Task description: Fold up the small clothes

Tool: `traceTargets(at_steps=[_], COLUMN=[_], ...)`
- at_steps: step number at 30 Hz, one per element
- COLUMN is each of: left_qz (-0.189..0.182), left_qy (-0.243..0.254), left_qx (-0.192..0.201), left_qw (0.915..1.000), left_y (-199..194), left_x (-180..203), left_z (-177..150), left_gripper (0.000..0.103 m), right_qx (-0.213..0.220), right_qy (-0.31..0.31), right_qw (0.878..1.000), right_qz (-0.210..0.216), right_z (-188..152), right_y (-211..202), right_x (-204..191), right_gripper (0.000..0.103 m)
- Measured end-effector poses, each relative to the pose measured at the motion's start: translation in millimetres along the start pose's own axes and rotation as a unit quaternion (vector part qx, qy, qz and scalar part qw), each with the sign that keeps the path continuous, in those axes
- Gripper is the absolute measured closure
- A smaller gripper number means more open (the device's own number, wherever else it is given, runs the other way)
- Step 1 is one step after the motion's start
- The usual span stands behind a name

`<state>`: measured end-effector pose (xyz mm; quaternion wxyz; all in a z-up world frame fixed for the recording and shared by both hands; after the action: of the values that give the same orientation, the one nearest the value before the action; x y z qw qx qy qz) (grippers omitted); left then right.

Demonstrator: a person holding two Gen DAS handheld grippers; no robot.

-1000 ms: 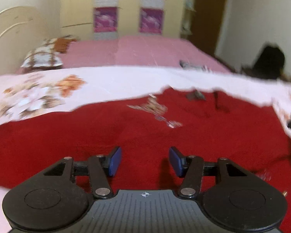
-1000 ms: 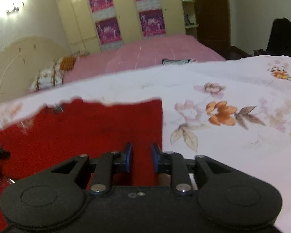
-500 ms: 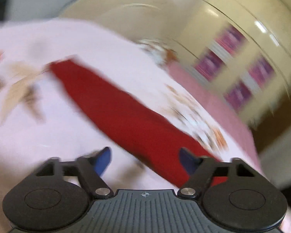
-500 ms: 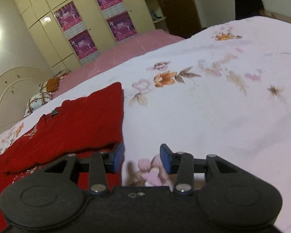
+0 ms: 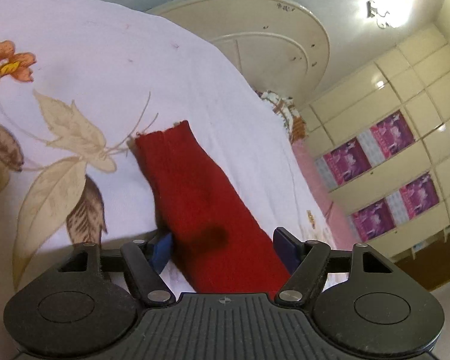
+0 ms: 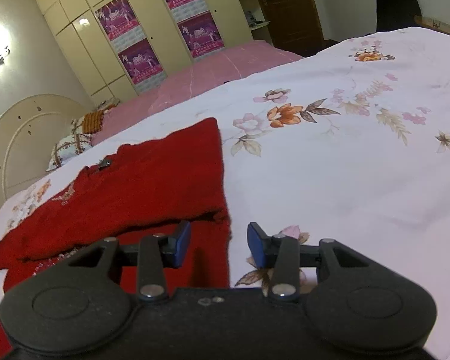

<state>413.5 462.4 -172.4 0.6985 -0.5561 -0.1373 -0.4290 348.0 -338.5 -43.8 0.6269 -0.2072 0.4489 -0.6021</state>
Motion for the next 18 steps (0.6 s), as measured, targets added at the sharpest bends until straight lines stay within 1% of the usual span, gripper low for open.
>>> traceTargets(at_steps=[1, 2, 3, 4, 5, 6, 7, 8, 9, 10, 11, 14, 15, 16, 17, 18], left_qz=[0.015, 0.045, 0.076, 0.088, 0.094, 0.085, 0.066, 0.060, 0.054, 0.037, 0.025, -0.014, -0.024, -0.031, -0.032, -0.030], left_qy=[0.017, 0.038, 0.057, 0.075, 0.111, 0.144, 0.187, 0.228, 0.272, 0.317, 0.344, 0.407, 0.422, 0.436, 0.459, 0.475], left_qx=[-0.001, -0.001, -0.004, 0.012, 0.039, 0.054, 0.060, 0.061, 0.062, 0.059, 0.055, 0.040, 0.031, 0.022, 0.011, 0.003], left_qw=[0.9997, 0.9983, 0.9954, 0.9932, 0.9886, 0.9845, 0.9784, 0.9700, 0.9589, 0.9460, 0.9371, 0.9124, 0.9058, 0.8992, 0.8879, 0.8796], left_y=[4, 7, 10, 9, 4, -2, -4, -5, -4, -3, -3, 0, 3, 5, 11, 11], left_x=[5, 10, 14, 19, 30, 43, 61, 78, 97, 119, 137, 192, 212, 228, 247, 261], left_z=[2, 0, -3, -8, -17, -27, -43, -59, -76, -99, -118, -179, -201, -220, -244, -263], left_gripper=[0.046, 0.067, 0.099, 0.099, 0.099, 0.099, 0.099, 0.099, 0.099, 0.099, 0.099, 0.099, 0.099, 0.099, 0.099, 0.099], right_qx=[-0.001, -0.001, -0.002, -0.002, -0.002, -0.002, -0.002, -0.001, 0.001, 0.004, 0.006, 0.006, 0.006, 0.006, 0.006, 0.006], right_qy=[0.000, 0.003, 0.006, 0.008, 0.011, 0.014, 0.018, 0.022, 0.025, 0.027, 0.028, 0.033, 0.033, 0.033, 0.033, 0.033], right_qw=[1.000, 1.000, 1.000, 1.000, 1.000, 1.000, 1.000, 1.000, 1.000, 1.000, 1.000, 0.999, 0.999, 0.999, 0.999, 0.999], right_qz=[0.000, 0.001, 0.002, 0.001, 0.001, 0.001, 0.000, -0.001, -0.001, -0.001, -0.001, -0.002, -0.002, -0.003, -0.002, -0.001], right_z=[-1, -2, -3, -3, -4, -4, -4, -4, -3, -3, -3, -3, -4, -4, -4, -4], right_y=[1, 2, 3, 5, 6, 8, 10, 10, 10, 10, 10, 11, 11, 10, 10, 10], right_x=[0, 1, 3, 4, 5, 6, 7, 8, 9, 10, 10, 11, 11, 11, 11, 11], right_gripper=[0.061, 0.061, 0.061, 0.061, 0.061, 0.061, 0.061, 0.061, 0.061, 0.061, 0.061, 0.061, 0.061, 0.061, 0.061, 0.061])
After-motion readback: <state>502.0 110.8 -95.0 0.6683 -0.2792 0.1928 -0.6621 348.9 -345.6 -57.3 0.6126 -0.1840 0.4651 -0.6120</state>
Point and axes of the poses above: each gripper's, at about its wrist camera, not at the fingertips, and y roughly the way its jaws point, x to its right, z to its top, the point moved 4 cm from there along y, roughly the way its jaws point, and after that the axes turned 12 degrees about -x, right-handed, at the moved point
